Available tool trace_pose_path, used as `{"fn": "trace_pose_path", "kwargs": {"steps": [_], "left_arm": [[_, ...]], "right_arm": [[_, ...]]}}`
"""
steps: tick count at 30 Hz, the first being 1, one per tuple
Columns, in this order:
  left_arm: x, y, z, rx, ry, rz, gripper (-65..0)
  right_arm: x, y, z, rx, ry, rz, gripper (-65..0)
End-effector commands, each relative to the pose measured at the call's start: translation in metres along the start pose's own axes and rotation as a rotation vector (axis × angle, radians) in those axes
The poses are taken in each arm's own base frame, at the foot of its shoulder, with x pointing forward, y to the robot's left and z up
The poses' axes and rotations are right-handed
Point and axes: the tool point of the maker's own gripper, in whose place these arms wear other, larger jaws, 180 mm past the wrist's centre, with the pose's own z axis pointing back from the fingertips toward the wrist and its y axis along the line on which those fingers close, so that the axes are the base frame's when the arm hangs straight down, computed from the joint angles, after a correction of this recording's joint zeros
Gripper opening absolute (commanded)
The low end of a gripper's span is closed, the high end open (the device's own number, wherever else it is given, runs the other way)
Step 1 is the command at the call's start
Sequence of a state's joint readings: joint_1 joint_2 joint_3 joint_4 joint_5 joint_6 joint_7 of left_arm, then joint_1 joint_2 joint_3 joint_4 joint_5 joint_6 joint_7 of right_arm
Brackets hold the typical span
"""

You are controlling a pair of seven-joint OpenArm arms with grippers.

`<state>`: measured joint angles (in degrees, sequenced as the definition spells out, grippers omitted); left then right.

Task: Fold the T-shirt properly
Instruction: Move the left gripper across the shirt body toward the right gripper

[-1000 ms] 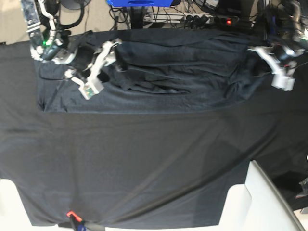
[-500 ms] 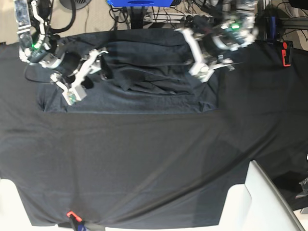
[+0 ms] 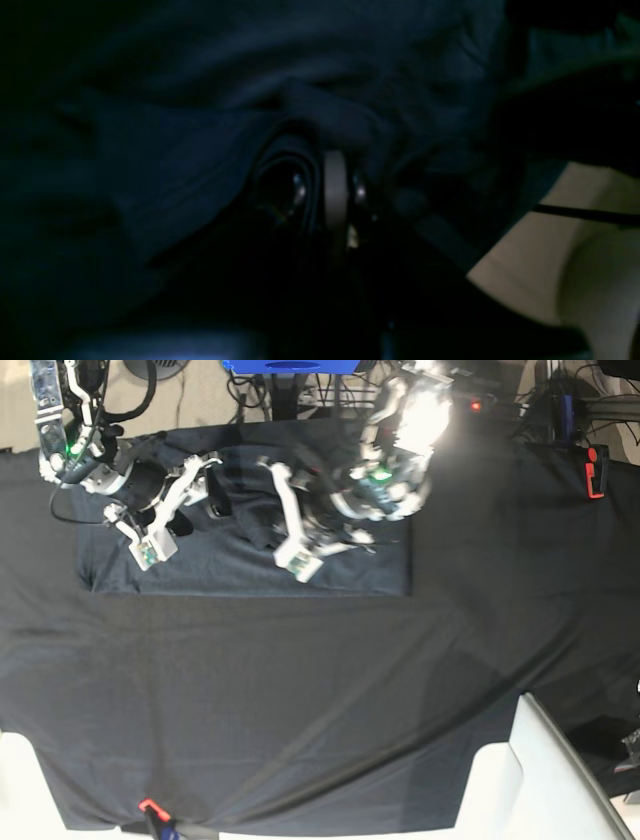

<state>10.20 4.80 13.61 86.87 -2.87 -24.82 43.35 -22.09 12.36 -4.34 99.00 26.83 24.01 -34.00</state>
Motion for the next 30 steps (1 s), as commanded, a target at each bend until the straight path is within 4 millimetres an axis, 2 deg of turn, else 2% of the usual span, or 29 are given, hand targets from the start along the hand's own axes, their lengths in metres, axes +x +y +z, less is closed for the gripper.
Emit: {"fn": "trace_pose_path", "kwargs": {"steps": [1,11,18,19,22,24,27,30], "left_arm": [[0.020,-0.002,-0.001,-0.010,-0.052,-0.003,-65.0],[0.030,0.002,-0.013,-0.019,-0.065,0.001,-65.0],[0.035,0.003,-0.012,-0.018,-0.074,-0.004,-65.0],[0.035,0.003,-0.012,-0.018,-0.074,-0.004,-61.9],[0.036,0.003,-0.012,-0.018,-0.076,-0.004,-40.3],[0.039,0.003,-0.010,-0.016,-0.087,-0.006,-29.1],[0.058,-0.003,-0.001,-0.050,-0.158,0.024,-12.8],[0.085,-0.004,0.009,-0.089,-0.240,0.052,-3.9]], "right_arm": [[0.011,-0.001,0.003,0.006,-0.039,0.008,-28.5],[0.011,-0.001,0.003,0.006,-0.039,0.008,-28.5],[0.011,-0.001,0.003,0.006,-0.039,0.008,-28.5],[0.011,0.000,0.003,0.007,-0.039,0.009,-28.5],[0.011,0.001,0.003,0.010,-0.039,0.010,-28.5],[0.011,0.001,0.003,0.010,-0.039,0.010,-28.5],[0.011,0.001,0.003,0.010,-0.039,0.010,-28.5],[0.011,0.001,0.003,0.010,-0.039,0.010,-28.5]]}}
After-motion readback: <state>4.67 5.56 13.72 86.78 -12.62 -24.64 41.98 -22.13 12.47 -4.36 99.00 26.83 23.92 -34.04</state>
